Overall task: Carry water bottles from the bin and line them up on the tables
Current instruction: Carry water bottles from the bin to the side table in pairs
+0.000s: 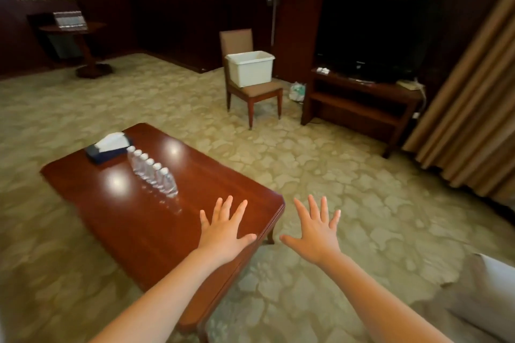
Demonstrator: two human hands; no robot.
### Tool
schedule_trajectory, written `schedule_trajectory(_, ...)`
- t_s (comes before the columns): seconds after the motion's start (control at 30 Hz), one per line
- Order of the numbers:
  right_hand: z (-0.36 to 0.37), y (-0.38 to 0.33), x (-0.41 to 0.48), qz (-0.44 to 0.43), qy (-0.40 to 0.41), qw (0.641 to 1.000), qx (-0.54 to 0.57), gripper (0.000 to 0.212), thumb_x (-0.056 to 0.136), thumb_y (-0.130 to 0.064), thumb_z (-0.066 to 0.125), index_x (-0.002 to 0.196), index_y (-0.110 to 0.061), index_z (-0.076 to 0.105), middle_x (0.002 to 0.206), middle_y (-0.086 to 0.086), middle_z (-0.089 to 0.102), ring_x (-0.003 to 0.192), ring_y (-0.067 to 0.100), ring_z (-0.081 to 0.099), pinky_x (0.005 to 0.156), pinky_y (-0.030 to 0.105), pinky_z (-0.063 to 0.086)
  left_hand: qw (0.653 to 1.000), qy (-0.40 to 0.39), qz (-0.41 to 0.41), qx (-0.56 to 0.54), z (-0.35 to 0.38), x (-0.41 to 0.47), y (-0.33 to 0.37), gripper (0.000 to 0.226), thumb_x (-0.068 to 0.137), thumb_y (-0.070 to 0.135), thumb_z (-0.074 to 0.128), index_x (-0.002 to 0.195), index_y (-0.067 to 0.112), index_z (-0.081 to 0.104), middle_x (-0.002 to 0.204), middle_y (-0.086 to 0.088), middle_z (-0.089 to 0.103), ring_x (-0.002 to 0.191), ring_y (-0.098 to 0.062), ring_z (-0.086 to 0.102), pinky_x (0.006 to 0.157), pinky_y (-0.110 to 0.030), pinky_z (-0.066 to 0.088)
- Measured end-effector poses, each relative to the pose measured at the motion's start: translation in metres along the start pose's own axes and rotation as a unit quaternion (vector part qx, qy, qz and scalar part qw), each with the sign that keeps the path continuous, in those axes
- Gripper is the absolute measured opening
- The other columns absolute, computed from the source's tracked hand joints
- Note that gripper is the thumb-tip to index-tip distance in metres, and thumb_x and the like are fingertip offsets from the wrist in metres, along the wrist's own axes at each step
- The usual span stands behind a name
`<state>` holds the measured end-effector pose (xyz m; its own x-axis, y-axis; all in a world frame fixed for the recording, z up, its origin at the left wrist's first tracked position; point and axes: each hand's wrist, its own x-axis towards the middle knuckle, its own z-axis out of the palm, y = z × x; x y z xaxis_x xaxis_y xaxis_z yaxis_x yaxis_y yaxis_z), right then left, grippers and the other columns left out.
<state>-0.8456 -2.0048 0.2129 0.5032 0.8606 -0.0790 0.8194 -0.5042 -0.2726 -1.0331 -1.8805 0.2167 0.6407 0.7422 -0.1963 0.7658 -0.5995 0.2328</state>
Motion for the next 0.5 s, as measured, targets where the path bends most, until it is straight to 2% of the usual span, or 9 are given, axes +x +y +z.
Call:
schedule_trajectory(0.27, -0.027, 0.016, 0.109, 0.113, 0.033, 0.993, 0.030, 0.094, 0.085, -0.071, 0.051, 0.158, -0.036, 0.003, 0.167, 0.005, -0.010, 0.148, 0.034, -0.027, 0.115, 0.063, -0.017, 0.994, -0.023, 0.102, 0.027, -0.045, 0.150, 0.010, 0.083, 0.092, 0.067, 0.040, 0.154, 0.038, -0.007, 0.163, -0.002, -0.017, 0.149, -0.025, -0.022, 0.117, -0.062, -0.007)
schedule_trajectory(0.5, -0.047, 0.053, 0.200, 0.148, 0.039, 0.988, 0.023, 0.094, 0.085, -0.070, 0.051, 0.158, -0.037, 0.001, 0.167, 0.005, -0.010, 0.149, 0.034, -0.026, 0.115, 0.062, -0.017, 0.990, -0.042, 0.131, 0.040, -0.055, 0.254, 0.035, 0.085, 0.091, 0.069, 0.038, 0.154, 0.040, -0.011, 0.163, -0.001, -0.019, 0.149, -0.026, -0.021, 0.117, -0.063, -0.006)
